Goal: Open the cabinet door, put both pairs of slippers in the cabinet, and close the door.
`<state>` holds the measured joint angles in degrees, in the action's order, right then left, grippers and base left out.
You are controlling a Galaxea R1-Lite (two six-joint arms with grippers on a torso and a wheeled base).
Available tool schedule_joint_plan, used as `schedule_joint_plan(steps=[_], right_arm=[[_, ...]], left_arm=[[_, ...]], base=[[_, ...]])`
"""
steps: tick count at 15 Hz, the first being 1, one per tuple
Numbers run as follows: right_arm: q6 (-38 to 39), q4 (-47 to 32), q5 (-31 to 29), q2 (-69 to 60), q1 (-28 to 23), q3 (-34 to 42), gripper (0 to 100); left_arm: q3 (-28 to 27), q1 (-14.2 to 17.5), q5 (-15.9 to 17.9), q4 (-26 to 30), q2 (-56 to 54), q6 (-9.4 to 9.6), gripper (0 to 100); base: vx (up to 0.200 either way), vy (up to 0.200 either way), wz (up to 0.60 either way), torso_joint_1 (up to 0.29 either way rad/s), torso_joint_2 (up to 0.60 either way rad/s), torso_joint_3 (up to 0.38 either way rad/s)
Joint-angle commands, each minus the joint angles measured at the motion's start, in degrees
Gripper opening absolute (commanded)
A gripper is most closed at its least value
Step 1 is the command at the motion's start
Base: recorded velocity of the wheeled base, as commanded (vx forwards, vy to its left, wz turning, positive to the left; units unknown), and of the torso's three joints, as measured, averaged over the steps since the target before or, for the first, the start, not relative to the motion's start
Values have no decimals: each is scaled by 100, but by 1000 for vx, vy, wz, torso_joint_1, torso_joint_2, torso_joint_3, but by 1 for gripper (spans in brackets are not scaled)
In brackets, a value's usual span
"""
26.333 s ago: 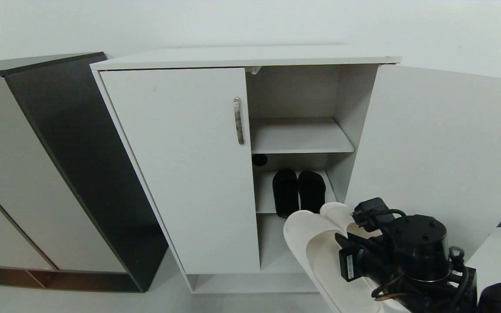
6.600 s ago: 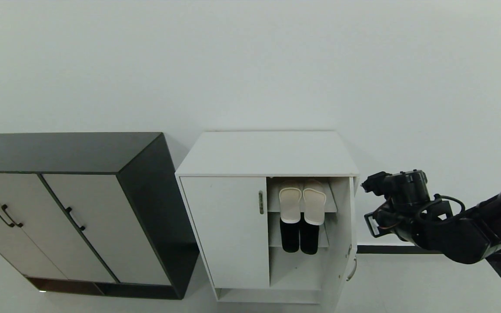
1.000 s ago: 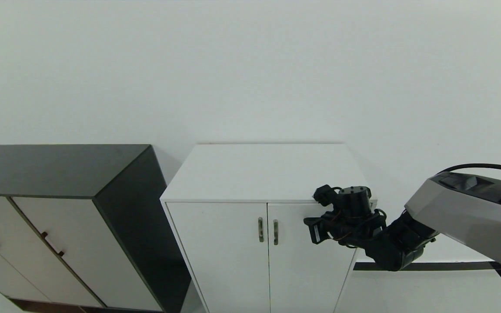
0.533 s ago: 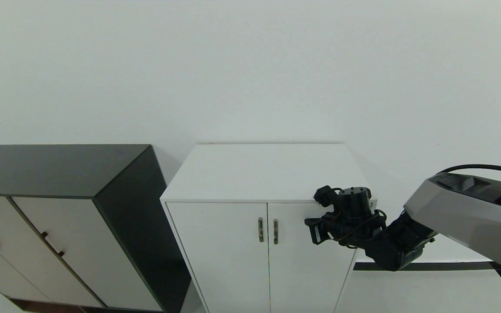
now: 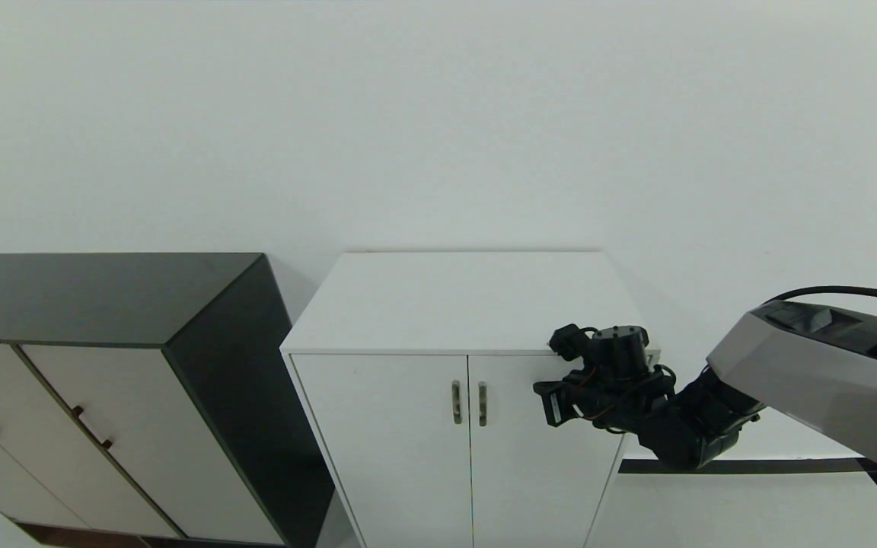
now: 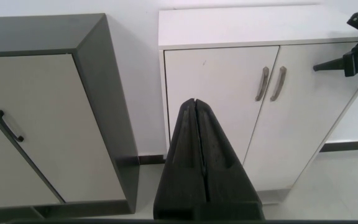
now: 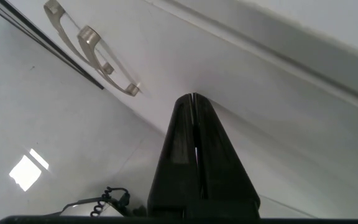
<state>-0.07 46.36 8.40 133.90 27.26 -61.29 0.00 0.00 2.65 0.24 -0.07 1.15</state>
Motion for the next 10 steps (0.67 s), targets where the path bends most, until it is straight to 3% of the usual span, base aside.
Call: schedule_joint_plan(steps=[1, 8, 10], right_arm=[[-1, -75, 4, 4, -1, -58, 0], [-1, -110, -5, 4, -19, -102, 0], [-1, -215, -348, 48, -19, -216, 0]], left_arm=[[0, 0, -1, 2, 7, 0, 0], [0, 0, -1, 2, 7, 0, 0], [0, 0, -1, 2, 7, 0, 0]], base=[[0, 0, 0, 0, 0, 0], [0, 0, 0, 0, 0, 0], [0, 0, 0, 0, 0, 0]])
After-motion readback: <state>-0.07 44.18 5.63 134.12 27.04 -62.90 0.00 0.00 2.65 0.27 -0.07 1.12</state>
